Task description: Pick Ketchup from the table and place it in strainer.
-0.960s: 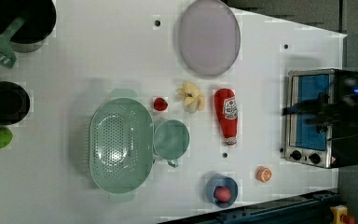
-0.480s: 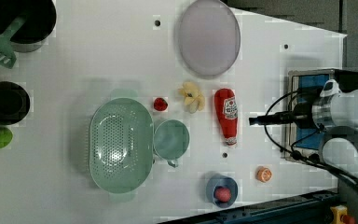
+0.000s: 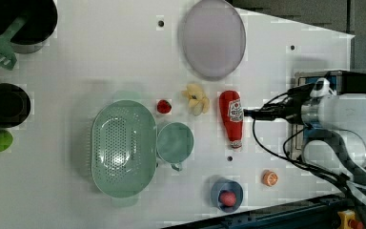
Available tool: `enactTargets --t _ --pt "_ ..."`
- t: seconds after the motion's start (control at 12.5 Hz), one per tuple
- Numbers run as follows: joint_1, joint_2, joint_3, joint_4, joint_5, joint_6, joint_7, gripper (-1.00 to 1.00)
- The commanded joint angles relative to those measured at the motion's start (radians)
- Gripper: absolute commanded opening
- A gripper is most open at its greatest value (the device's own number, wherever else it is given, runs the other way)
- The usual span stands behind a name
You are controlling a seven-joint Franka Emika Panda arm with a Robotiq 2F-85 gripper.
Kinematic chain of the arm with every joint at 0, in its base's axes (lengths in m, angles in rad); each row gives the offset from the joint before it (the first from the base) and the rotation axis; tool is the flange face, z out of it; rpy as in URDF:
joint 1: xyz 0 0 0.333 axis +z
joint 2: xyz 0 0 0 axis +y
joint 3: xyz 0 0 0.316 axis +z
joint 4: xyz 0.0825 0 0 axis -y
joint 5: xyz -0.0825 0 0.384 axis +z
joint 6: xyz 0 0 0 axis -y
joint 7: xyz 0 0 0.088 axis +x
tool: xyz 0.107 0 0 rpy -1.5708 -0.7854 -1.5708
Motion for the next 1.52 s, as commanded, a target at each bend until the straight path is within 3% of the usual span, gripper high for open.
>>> enactTargets --t 0.08,0.56,0.64,0.88,1.2,1.52 --pt "-0.006 0.07 -0.002 -0.024 -0.009 0.069 -0.037 1.0" --pt "-0.006 0.198 -0.006 -0.027 -0.009 0.197 -0.036 1.0" --pt "-0.006 0.209 -0.009 -0.028 -0.009 0.205 -0.035 0.92" --pt "-0.006 0.208 -0.011 -0.027 -0.009 0.204 -0.035 0.21" --pt "-0.006 0.131 -0.01 -0.024 -0.009 0.171 -0.035 0.21" --pt "-0.005 -0.066 0.003 -0.015 -0.008 -0.022 -0.029 0.21"
